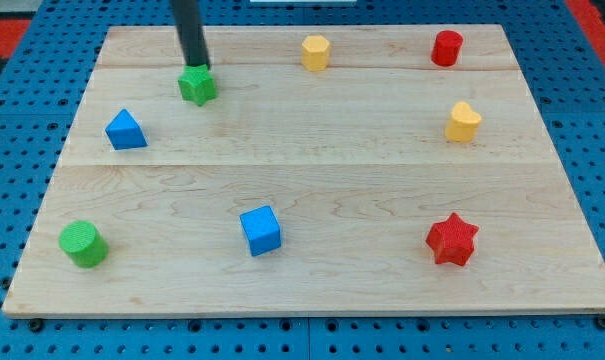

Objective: Move the blue cube to the top left

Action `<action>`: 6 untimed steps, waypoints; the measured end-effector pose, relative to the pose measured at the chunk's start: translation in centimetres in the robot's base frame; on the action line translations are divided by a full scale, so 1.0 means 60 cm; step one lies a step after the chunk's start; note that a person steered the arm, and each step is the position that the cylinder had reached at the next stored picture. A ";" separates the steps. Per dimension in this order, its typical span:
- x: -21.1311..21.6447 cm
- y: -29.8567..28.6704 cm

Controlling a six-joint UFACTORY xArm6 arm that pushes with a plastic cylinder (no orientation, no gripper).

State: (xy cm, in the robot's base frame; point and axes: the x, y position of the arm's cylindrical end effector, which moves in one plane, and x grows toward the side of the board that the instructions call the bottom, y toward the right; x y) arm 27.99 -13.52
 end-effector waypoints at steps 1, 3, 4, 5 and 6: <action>-0.013 -0.107; 0.087 0.140; 0.117 0.156; 0.223 0.189; 0.328 0.213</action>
State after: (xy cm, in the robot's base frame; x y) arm 47.68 -0.74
